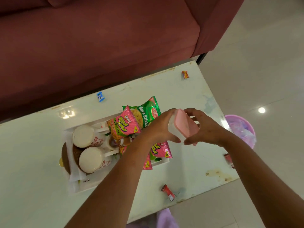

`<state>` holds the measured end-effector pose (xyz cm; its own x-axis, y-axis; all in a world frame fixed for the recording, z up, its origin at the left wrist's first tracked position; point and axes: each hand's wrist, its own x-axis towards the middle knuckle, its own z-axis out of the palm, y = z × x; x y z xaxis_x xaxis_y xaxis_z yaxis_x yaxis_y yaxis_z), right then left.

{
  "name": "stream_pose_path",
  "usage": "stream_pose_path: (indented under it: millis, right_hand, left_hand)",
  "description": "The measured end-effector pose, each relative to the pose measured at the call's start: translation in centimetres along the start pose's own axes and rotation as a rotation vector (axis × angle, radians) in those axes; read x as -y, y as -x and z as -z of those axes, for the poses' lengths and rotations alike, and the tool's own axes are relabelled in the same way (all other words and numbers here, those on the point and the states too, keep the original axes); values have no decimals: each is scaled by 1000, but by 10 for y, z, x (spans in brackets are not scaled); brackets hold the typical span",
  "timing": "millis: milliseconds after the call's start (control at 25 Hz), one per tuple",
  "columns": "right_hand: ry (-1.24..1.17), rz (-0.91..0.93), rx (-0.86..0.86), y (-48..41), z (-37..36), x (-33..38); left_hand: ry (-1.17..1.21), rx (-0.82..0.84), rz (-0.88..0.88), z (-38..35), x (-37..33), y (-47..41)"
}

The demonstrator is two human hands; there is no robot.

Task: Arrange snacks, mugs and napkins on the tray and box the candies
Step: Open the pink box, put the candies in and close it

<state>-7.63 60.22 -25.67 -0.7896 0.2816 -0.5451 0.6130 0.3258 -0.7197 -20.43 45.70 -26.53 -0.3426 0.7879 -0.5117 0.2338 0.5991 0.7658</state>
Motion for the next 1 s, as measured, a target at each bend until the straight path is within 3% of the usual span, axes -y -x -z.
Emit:
stream_pose_path:
  millis: [160,560,720,880,1000]
  right_hand:
    - [133,92,-16,1,-2,-1]
    - [50,145,-122,11,-12,-6]
    - [-524,70,-283,24,6,-7]
    - [-602,24,-217,17,17,-16]
    - [-1155,-126,-284,5,3,-37]
  left_hand:
    - [5,-27,-42,-10,1,3]
    - [111,-72,-60,-26,5,4]
    - [385,-204,81,-18,20,10]
    - [388,-271,43,-17,15,7]
    - [396,-305,39,-25,4,0]
